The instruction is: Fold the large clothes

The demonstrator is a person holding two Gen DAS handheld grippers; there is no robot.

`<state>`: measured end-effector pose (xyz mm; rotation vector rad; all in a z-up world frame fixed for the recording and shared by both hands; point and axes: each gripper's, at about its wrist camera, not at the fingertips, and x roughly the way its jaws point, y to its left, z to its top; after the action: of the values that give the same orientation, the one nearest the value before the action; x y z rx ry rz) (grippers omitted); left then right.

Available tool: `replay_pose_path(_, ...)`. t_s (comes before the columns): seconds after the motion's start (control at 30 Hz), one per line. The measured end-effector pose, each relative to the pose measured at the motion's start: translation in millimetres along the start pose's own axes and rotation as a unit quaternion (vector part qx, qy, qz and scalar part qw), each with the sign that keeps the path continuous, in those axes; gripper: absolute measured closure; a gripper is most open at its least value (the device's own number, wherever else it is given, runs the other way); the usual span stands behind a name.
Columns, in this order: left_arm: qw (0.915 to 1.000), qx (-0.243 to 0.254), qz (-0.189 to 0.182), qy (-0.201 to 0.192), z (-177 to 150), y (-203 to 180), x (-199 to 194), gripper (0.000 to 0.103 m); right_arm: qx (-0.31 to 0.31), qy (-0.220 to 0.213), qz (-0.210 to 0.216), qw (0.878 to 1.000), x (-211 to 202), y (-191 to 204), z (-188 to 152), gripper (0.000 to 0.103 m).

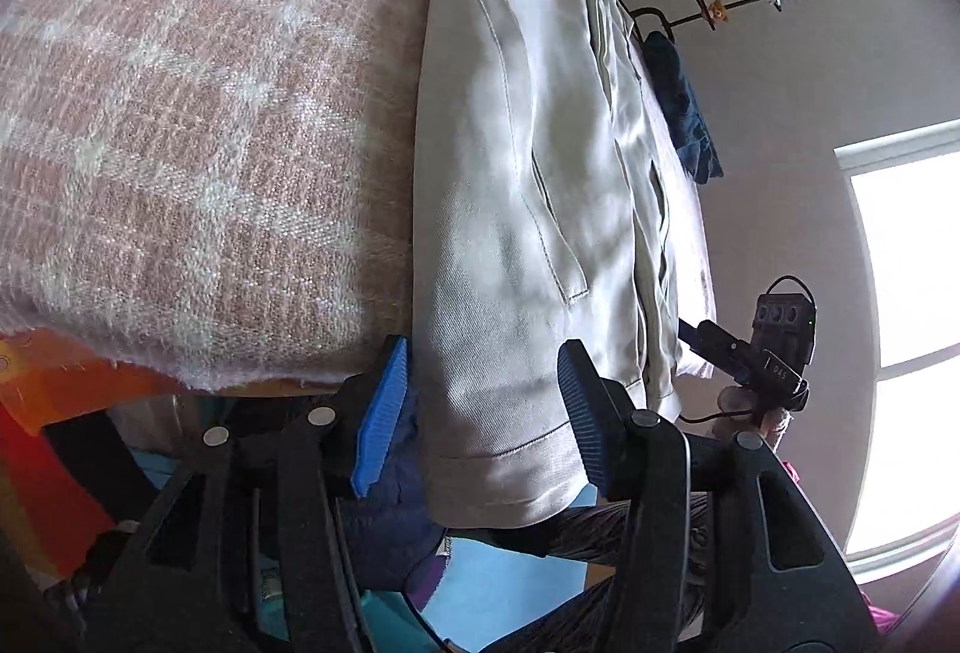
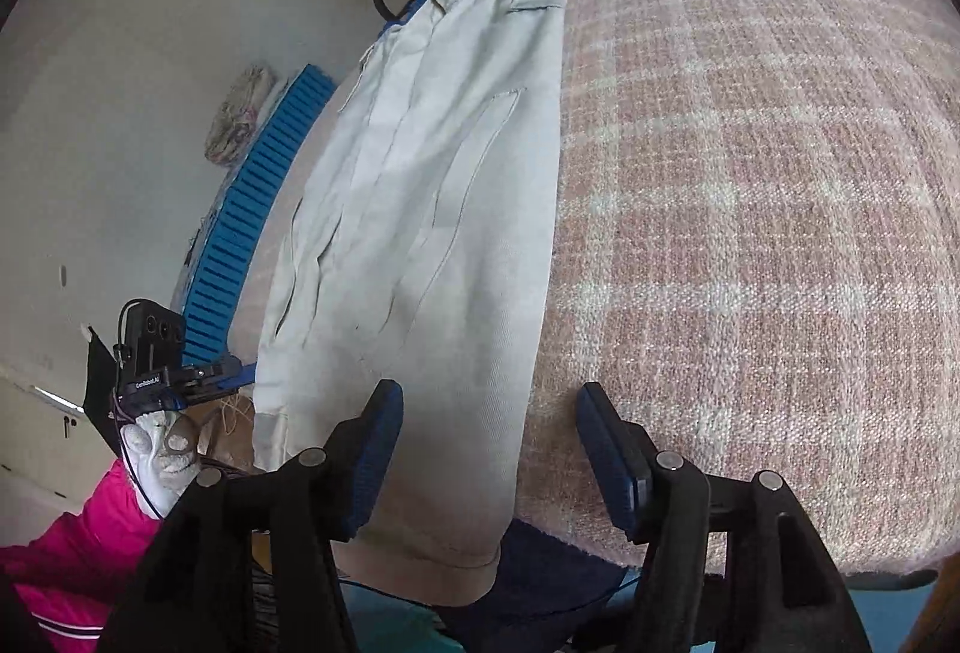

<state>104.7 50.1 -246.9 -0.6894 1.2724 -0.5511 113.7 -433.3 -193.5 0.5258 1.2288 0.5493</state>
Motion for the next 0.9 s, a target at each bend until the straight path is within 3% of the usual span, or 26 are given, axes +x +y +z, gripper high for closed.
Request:
replay_pose_path(0.13,0.9998,-0.012,-0.016,-0.006,0,4,2,0.049,0.016,0.016,0.056,0.998,14,-1,2,0.040)
replay_pose_path(0.4,0.9997,0.019,0.003,0.017,-16,-8,8,0.049,0.048,0.031,0.086,0.995,13,-3,-11,0.044)
replay_pose_path(0.5,0.9994,0.024,0.014,0.021,-25,-9,10,0.049,0.035,0.031,0.057,0.997,0,-1,-24,0.050)
replay_pose_path(0.67,0.9953,0.088,0.035,-0.017,-26,-45,-6,0.049,-0.070,0.050,-0.045,0.995,-8,27,-45,0.067)
replay_pose_path(0.77,0.9919,0.121,0.027,-0.028,-23,-69,-16,0.049,-0.159,0.052,-0.093,0.982,-17,44,-61,0.067)
replay_pose_path(0.9,0.9885,0.148,0.018,-0.021,-12,-97,-10,0.049,-0.275,0.077,-0.164,0.944,-10,62,-90,0.068)
